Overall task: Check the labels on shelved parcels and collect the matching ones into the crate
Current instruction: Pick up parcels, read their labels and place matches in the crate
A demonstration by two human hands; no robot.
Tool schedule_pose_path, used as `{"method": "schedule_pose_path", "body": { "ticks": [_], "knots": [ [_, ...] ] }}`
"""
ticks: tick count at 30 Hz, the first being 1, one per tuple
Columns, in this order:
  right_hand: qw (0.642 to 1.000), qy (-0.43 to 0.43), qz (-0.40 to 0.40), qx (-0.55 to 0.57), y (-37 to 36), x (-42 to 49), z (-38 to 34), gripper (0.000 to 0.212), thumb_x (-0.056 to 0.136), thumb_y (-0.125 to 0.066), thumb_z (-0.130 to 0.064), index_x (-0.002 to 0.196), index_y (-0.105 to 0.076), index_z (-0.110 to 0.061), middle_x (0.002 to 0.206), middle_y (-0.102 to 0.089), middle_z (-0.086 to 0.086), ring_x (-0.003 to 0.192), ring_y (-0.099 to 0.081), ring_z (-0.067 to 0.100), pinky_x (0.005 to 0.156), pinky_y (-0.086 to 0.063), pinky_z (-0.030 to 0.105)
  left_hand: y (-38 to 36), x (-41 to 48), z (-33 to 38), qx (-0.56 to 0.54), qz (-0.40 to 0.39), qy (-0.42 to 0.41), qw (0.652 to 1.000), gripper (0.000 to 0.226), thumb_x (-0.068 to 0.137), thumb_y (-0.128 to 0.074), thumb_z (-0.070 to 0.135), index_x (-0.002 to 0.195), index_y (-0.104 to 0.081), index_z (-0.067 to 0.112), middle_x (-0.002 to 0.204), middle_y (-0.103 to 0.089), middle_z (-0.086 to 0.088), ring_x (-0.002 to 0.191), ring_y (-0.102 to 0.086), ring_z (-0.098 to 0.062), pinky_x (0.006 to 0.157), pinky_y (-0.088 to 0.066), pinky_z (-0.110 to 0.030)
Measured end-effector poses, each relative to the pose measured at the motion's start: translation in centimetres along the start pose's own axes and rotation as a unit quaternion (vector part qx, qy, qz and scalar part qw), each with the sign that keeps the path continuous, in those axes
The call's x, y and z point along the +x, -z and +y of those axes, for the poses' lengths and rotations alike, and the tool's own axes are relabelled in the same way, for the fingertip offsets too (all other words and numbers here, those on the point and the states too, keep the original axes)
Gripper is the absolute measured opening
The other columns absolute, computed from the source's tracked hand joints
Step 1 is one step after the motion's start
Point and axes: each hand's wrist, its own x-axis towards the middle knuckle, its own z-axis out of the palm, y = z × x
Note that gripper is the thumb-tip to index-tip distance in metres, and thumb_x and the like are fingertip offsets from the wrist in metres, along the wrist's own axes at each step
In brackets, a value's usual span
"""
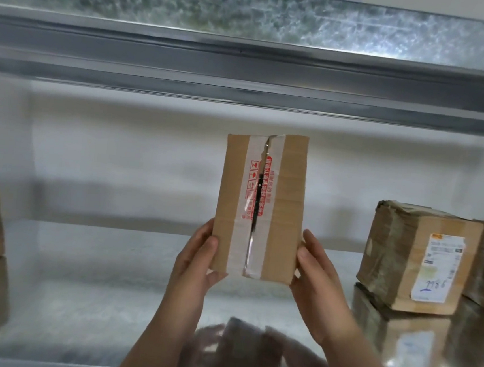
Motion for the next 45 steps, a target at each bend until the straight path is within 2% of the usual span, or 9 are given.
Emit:
{"method": "schedule_pose_path", "body": {
  "ticks": [3, 5, 8, 11, 16, 25, 29, 37, 45],
  "knots": [
    [0.996, 0.044, 0.072, -0.035, -0.3, 0.0, -0.2, 0.02, 0.1, -0.064, -0.015, 0.116, -0.074, -0.009, 0.114, -0.079, 0.006, 0.114, -0.072, 0.021, 0.098, -0.056, 0.028, 0.4, 0.3, -0.4, 0.074, 0.132, -0.038, 0.988, 0.03, 0.105, -0.053, 0.007, 0.114, -0.066, 0.033, 0.116, -0.074, -0.002, 0.098, -0.073, -0.02, 0.066, -0.064, -0.038],
    [0.995, 0.041, 0.086, -0.017, -0.1, 0.1, -0.3, 0.013, 0.102, -0.06, -0.015, 0.108, -0.07, -0.008, 0.11, -0.078, 0.003, 0.111, -0.068, 0.021, 0.099, -0.056, 0.033, 0.3, 0.3, -0.4, 0.095, 0.15, -0.048, 0.983, 0.033, 0.106, -0.05, 0.001, 0.11, -0.068, 0.029, 0.117, -0.073, -0.004, 0.091, -0.074, -0.015, 0.059, -0.063, -0.035],
    [0.999, 0.02, 0.014, 0.034, -0.4, 0.0, -0.7, 0.043, 0.087, -0.075, -0.033, 0.123, -0.054, -0.019, 0.122, -0.071, 0.002, 0.116, -0.064, 0.022, 0.105, -0.047, 0.052, 0.3, 0.4, -0.5, 0.064, 0.118, -0.018, 0.991, 0.018, 0.105, -0.056, 0.029, 0.118, -0.067, 0.024, 0.125, -0.068, -0.001, 0.102, -0.071, -0.004, 0.069, -0.064, -0.036],
    [0.997, 0.016, -0.073, 0.02, -0.3, -0.2, -0.5, 0.07, 0.07, -0.092, -0.044, 0.126, -0.053, -0.028, 0.131, -0.068, 0.005, 0.122, -0.061, 0.027, 0.108, -0.045, 0.058, 0.5, 0.2, -0.5, 0.007, 0.041, 0.009, 0.999, 0.065, 0.078, -0.06, 0.064, 0.133, -0.059, 0.03, 0.135, -0.064, 0.01, 0.126, -0.063, -0.009, 0.095, -0.058, -0.045],
    [0.996, 0.038, -0.077, 0.026, -0.1, -0.4, -0.9, 0.098, 0.074, -0.091, -0.046, 0.158, -0.041, -0.033, 0.159, -0.05, 0.008, 0.148, -0.046, 0.032, 0.119, -0.038, 0.053, 0.3, -0.1, -0.2, 0.014, -0.014, -0.01, 1.0, 0.076, 0.077, -0.063, 0.051, 0.147, -0.051, 0.027, 0.139, -0.066, 0.008, 0.13, -0.062, -0.012, 0.108, -0.049, -0.046],
    [0.993, 0.064, -0.094, -0.031, -0.6, -0.5, -1.1, 0.1, 0.085, -0.082, -0.049, 0.165, -0.03, -0.019, 0.168, -0.037, 0.008, 0.156, -0.034, 0.031, 0.128, -0.019, 0.061, 0.2, 0.1, -0.5, 0.025, 0.006, -0.001, 1.0, 0.082, 0.077, -0.062, 0.053, 0.154, -0.046, 0.027, 0.142, -0.065, 0.01, 0.131, -0.061, -0.012, 0.107, -0.05, -0.046],
    [0.997, 0.044, -0.059, -0.034, -0.1, -0.2, -0.5, 0.118, 0.068, -0.093, -0.057, 0.161, -0.036, -0.015, 0.16, -0.051, 0.007, 0.149, -0.046, 0.025, 0.128, -0.027, 0.055, 0.0, -0.2, -0.2, 0.024, 0.055, 0.004, 0.998, 0.07, 0.084, -0.067, 0.056, 0.148, -0.054, 0.032, 0.136, -0.066, 0.016, 0.123, -0.064, -0.004, 0.088, -0.063, -0.047],
    [0.995, 0.055, -0.003, -0.079, -0.4, -0.1, -0.3, 0.039, 0.09, -0.066, -0.025, 0.128, -0.075, -0.029, 0.129, -0.075, 0.003, 0.12, -0.071, 0.019, 0.091, -0.059, 0.026, 0.4, 0.1, -0.4, 0.096, 0.183, -0.063, 0.976, 0.027, 0.107, -0.05, 0.009, 0.117, -0.064, 0.03, 0.125, -0.068, -0.002, 0.099, -0.072, -0.013, 0.062, -0.063, -0.031],
    [0.993, 0.038, -0.071, -0.086, -0.5, -0.4, 0.2, 0.062, 0.095, -0.061, -0.025, 0.154, -0.047, -0.041, 0.154, -0.057, -0.007, 0.141, -0.057, 0.021, 0.108, -0.052, 0.05, -0.5, -0.4, 0.0, 0.09, 0.002, 0.03, 0.995, 0.06, 0.092, -0.047, 0.073, 0.145, -0.051, 0.045, 0.133, -0.066, 0.026, 0.124, -0.065, -0.003, 0.099, -0.057, -0.031]
  ]
}}
